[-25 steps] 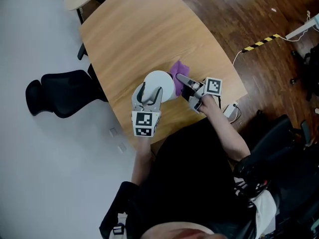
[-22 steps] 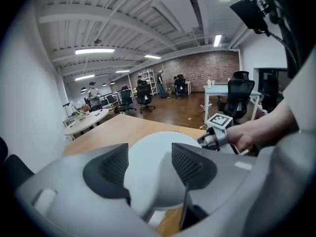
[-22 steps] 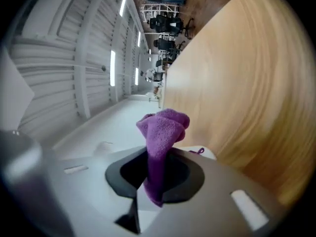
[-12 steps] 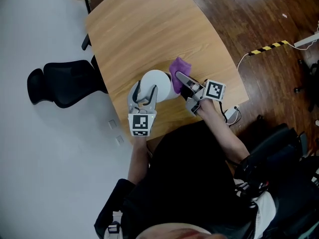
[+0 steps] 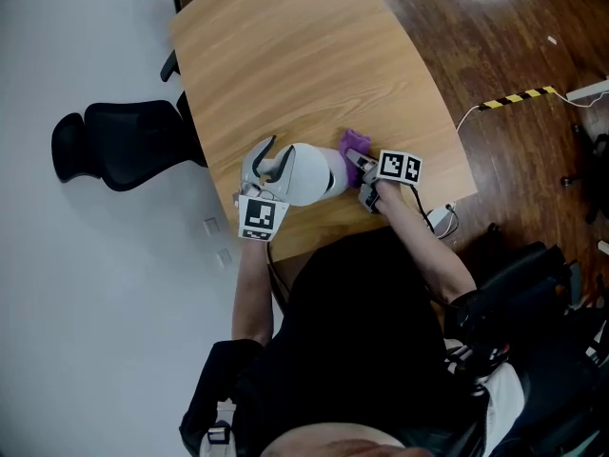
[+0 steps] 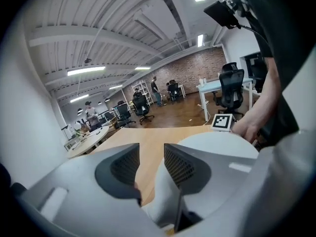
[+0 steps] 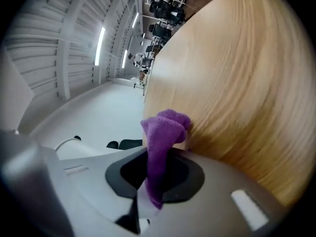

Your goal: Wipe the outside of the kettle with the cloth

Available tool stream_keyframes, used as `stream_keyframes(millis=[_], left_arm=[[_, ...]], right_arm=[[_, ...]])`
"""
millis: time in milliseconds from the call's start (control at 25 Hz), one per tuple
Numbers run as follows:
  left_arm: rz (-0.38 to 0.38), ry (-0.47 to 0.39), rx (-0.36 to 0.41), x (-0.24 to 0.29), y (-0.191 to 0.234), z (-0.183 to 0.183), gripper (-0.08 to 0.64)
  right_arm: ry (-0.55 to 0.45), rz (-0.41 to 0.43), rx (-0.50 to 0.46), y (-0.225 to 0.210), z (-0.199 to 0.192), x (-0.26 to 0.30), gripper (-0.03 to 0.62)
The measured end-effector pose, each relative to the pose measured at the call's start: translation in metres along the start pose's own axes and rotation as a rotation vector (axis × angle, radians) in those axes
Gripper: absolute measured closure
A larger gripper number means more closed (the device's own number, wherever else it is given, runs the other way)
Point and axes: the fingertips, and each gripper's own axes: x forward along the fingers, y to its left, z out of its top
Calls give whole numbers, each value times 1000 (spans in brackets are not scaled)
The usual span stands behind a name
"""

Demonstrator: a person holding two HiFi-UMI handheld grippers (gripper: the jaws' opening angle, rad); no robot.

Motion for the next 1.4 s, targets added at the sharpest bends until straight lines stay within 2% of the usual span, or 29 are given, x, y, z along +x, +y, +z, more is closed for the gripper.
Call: stream_keyframes(millis=[120,160,240,320,400,440,520,560,640,680,720,880,960,1000,1080,1120,1200,1240,1280,1320,1400], left_arm=[[41,-2,-19,-2,0,9,495],[55,-4,-44,-6,0,14,486],[83,-4,-100,-20,-1,26,482],[76,54,-166,-31,-13,26,485],[42,109,-217,-29,-31,10,480],[33,108,-240,-24,-38,2,467],[36,102,-293,-19,-44,-8,481],[41,100,-306,-19,-45,-9,493],[50,87,-303,-20,-47,-11,503],[52,75,-294,-22,-48,-12,505],[50,61,-280,-23,-48,-14,506],[-25,-16,-210,-20,-30,-26,503],[-69,-37,-185,-15,-15,-31,509],[-79,-21,-185,-12,-9,-32,509],[-43,48,-196,-13,1,-31,508],[-2,81,-207,-15,3,-29,508],[69,118,-252,-20,2,-30,508],[90,122,-281,-21,-1,-34,503],[103,114,-309,-21,-4,-38,508],[111,102,-326,-21,-6,-40,530],[120,90,-328,-21,-9,-41,540]], right_arm=[[-28,102,-10,53,7,-18,541],[-52,164,-14,78,9,-31,541],[-126,344,-36,135,14,-64,541],[-194,531,-77,187,17,-90,543],[-195,613,-121,206,9,-88,543],[-182,606,-140,199,3,-77,543],[-180,524,-120,152,-7,-53,542],[-177,436,-59,114,-14,-42,543],[-128,186,99,23,-34,-22,543],[-98,92,141,-12,-42,-14,543],[-73,39,157,-33,-46,-8,543],[10,-12,29,-31,-52,9,543],[57,-11,29,-29,-61,14,543],[69,0,45,-24,-63,13,543],[24,92,54,14,-52,4,543],[-38,192,38,50,-37,-5,543],[-169,466,-57,148,-5,-29,543],[-205,594,-121,193,4,-39,543],[-214,679,-159,223,5,-44,543],[-210,718,-164,235,2,-42,543],[-219,709,-143,221,-4,-30,541]])
